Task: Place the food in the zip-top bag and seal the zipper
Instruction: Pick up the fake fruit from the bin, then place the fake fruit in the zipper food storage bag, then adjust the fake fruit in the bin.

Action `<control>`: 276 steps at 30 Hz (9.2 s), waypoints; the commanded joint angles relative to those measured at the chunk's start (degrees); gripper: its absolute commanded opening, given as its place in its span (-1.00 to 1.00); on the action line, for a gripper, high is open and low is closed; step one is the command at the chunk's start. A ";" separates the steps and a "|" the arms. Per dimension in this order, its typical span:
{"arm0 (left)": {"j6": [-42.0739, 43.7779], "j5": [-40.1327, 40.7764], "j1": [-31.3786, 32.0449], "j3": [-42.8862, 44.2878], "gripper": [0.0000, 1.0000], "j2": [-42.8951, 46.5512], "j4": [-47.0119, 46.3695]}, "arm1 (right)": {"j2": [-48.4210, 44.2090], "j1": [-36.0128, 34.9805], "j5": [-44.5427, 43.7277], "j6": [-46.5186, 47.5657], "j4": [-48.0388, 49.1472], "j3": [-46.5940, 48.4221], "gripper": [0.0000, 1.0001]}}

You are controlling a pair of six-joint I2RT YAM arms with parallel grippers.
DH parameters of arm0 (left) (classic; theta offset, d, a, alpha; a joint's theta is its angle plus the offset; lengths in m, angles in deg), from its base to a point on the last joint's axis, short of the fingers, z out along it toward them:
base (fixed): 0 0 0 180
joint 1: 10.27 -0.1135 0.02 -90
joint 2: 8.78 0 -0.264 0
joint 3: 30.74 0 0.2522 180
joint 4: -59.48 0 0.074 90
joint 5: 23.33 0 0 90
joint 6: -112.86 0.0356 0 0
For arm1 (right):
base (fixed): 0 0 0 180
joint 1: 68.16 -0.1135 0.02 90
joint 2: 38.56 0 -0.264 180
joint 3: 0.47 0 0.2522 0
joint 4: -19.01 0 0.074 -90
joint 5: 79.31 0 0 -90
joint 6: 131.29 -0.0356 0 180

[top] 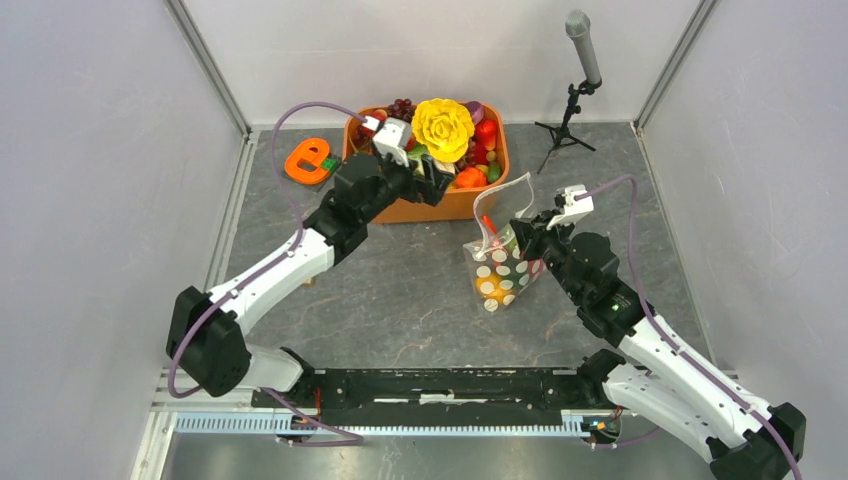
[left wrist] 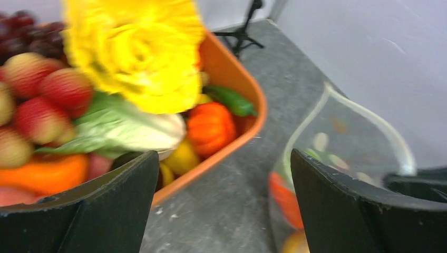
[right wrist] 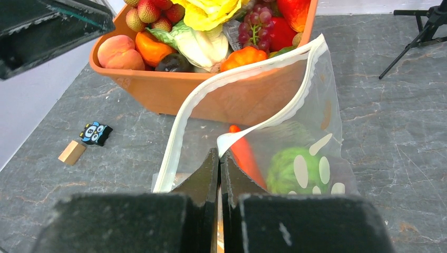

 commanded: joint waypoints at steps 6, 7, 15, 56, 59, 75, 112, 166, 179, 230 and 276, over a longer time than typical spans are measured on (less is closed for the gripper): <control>-5.98 14.63 -10.01 -1.37 1.00 2.44 11.23 | 0.09 -0.25 -1.17 1.11 1.58 0.76 -0.96; -5.26 15.44 -10.61 -1.16 1.00 2.18 12.04 | 0.21 -0.23 -1.23 1.23 1.58 0.76 -0.96; 1.11 18.51 -13.01 5.72 1.00 -6.22 20.01 | 0.98 -0.25 -0.18 1.93 1.44 1.51 -0.96; 5.43 10.47 -14.30 12.61 0.78 -18.54 26.12 | 1.65 -0.25 -1.26 2.52 -0.69 2.45 -0.95; 5.93 10.40 -14.30 13.31 0.83 -19.12 26.98 | 2.38 -0.25 -1.05 2.54 -0.64 3.01 -0.95; 12.94 10.14 -14.08 22.53 1.00 -22.18 41.99 | 4.46 -0.25 0.14 4.38 -1.23 5.02 -0.95; -3.32 -7.34 -13.89 6.01 0.04 2.99 16.14 | 4.20 -0.25 0.25 2.09 0.70 3.34 -0.96; -1.66 -14.65 7.46 12.16 0.86 -13.11 3.57 | 0.35 -0.25 1.72 0.91 0.87 2.13 -0.96; 6.38 -1.39 7.26 7.97 1.00 -3.27 5.92 | -2.00 -0.25 -2.48 1.99 1.51 0.60 -0.97; -6.97 19.00 -15.30 11.44 0.86 -9.04 14.03 | -1.45 -0.25 -4.57 2.90 -0.01 0.34 -0.95; -22.62 8.30 -15.66 12.02 -0.70 -15.60 10.51 | -2.62 -0.25 -5.06 2.68 -0.82 -0.51 -0.92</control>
